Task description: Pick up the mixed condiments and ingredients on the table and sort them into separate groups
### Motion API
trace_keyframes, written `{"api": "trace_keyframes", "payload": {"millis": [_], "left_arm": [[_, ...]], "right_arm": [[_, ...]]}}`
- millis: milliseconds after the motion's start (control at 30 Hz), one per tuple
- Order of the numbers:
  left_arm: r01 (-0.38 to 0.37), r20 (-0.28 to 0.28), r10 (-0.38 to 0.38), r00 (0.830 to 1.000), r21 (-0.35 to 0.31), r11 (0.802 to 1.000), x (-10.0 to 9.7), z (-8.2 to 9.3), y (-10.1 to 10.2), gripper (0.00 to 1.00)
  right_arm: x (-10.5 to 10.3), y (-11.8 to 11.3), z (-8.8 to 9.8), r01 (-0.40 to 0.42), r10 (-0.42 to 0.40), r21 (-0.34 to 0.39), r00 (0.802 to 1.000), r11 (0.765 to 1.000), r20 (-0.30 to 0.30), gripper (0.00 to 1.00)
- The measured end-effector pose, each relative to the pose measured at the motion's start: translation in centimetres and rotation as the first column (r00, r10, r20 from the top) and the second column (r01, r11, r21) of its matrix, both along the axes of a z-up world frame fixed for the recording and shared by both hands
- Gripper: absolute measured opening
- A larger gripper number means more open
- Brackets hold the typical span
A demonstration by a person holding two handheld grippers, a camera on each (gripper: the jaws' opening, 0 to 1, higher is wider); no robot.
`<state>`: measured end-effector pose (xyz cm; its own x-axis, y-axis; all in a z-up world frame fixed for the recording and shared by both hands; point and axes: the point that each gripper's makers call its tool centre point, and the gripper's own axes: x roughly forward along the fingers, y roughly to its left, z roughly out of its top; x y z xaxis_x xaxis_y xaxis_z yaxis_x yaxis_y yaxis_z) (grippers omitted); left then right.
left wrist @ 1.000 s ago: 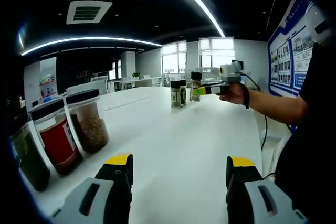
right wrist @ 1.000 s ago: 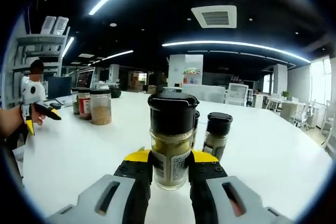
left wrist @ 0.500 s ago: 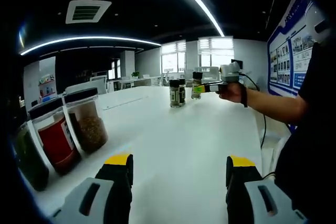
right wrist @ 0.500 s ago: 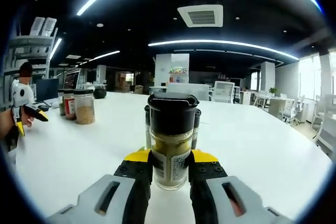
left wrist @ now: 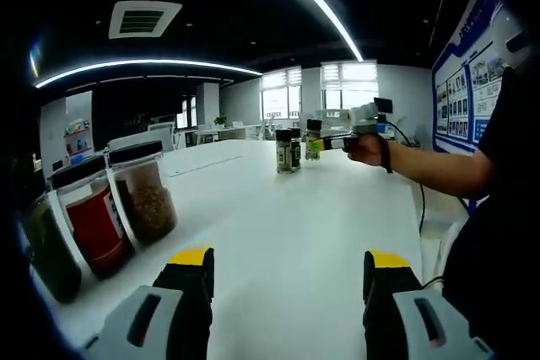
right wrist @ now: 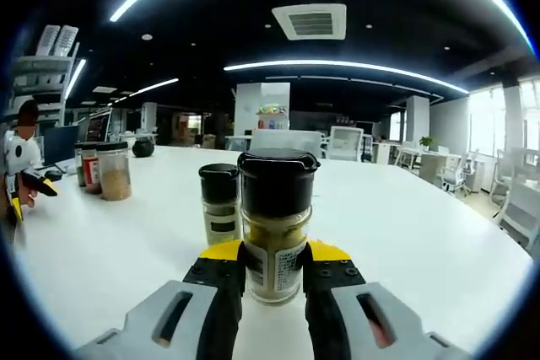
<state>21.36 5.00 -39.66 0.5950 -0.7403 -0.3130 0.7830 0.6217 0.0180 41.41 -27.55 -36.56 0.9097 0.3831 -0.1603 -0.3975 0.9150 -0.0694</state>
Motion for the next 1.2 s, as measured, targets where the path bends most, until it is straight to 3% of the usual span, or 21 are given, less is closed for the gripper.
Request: {"api": "trace_keyframes", "payload": {"millis": [900,1200], "left_arm": [[-0.013,-0.017,0.013,1.000,0.008,1.000,0.0,-0.6,0.8,0.71],[-0.021,-0.024,0.022,0.999,0.020,1.000,0.1,-1.1,1.1,0.71]], "right_arm": [[3.9,-2.9,-2.3,0.130,-0.131,-0.019,0.989,0.991,-0.066,0.28],[4.7,-3.2,-2.6,0.119,-0.120,-0.007,0.992,0.993,-0.044,0.28]]}}
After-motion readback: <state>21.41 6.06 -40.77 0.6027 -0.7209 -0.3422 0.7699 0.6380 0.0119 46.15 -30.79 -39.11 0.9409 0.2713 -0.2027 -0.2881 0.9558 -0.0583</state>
